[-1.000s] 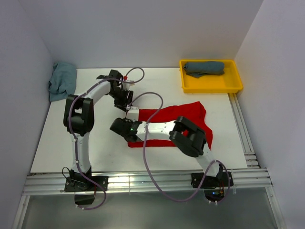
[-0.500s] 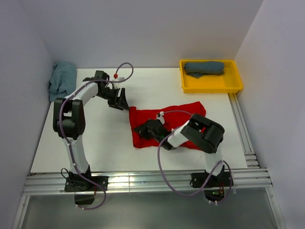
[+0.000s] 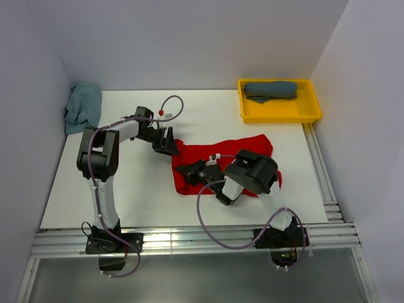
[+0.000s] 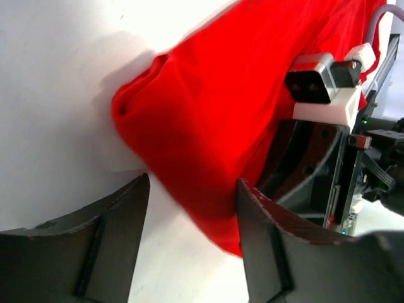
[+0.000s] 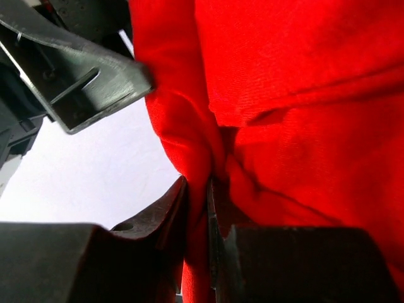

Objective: Roll the t-shirts
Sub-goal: Roll the tshirt

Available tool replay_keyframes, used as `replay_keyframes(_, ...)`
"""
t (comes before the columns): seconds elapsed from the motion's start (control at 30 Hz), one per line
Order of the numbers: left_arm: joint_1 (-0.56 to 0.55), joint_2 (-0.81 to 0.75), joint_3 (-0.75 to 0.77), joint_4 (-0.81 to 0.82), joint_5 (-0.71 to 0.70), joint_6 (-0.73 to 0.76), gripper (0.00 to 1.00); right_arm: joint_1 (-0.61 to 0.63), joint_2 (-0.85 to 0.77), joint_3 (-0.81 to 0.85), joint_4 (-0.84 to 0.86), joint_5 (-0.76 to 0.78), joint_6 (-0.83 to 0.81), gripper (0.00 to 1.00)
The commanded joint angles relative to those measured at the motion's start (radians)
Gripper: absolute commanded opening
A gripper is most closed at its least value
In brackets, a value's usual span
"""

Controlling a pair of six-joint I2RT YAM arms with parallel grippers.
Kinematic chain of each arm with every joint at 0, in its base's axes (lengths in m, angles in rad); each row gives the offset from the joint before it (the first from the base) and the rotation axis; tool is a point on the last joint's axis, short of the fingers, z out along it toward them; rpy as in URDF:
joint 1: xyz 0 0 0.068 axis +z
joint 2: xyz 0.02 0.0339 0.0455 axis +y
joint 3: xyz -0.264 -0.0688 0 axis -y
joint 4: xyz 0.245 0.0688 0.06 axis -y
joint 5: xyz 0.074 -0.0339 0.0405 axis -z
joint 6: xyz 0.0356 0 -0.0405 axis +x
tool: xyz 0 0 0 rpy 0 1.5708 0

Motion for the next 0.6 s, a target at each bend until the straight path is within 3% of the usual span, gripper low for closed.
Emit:
replay_keyframes(0.0,-0.036,0.022,0.026,0.076,-0.038,-0.040,0.61,-0.002,0.041,-0.015,0.052,-0.039,0.089,0.12)
replay_keyframes(0.03,-0.041,0.023,0.043,0.068,-0.054,-0.049,0.59,-0.002,0.031,-0.015,0.043,-0.039,0.079,0.12)
replay_keyframes(0.17,-0.061,0.022,0.081,0.016,-0.143,-0.058,0.35,-0.004,-0.035,-0.007,-0.143,-0.036,0.013,0.17)
replay_keyframes(0.2,-0.073,0.020,0.092,-0.005,-0.201,-0.058,0.20,-0.004,-0.056,-0.003,-0.205,-0.033,-0.009,0.24)
replay_keyframes(0.23,-0.079,0.020,0.109,-0.035,-0.226,-0.057,0.12,-0.004,-0.108,0.020,-0.280,-0.026,-0.060,0.29)
replay_keyframes(0.27,-0.084,0.017,0.112,-0.048,-0.246,-0.054,0.04,-0.004,-0.138,0.036,-0.446,0.001,-0.094,0.39)
replay_keyframes(0.33,-0.098,0.012,0.129,-0.087,-0.315,-0.052,0.00,0.005,-0.222,0.089,-0.613,0.047,-0.186,0.47)
replay_keyframes(0.37,-0.101,0.012,0.134,-0.098,-0.334,-0.051,0.00,0.008,-0.247,0.111,-0.775,0.073,-0.216,0.52)
replay_keyframes(0.57,-0.130,0.017,0.187,-0.177,-0.444,-0.038,0.00,0.082,-0.396,0.322,-1.323,0.358,-0.389,0.60)
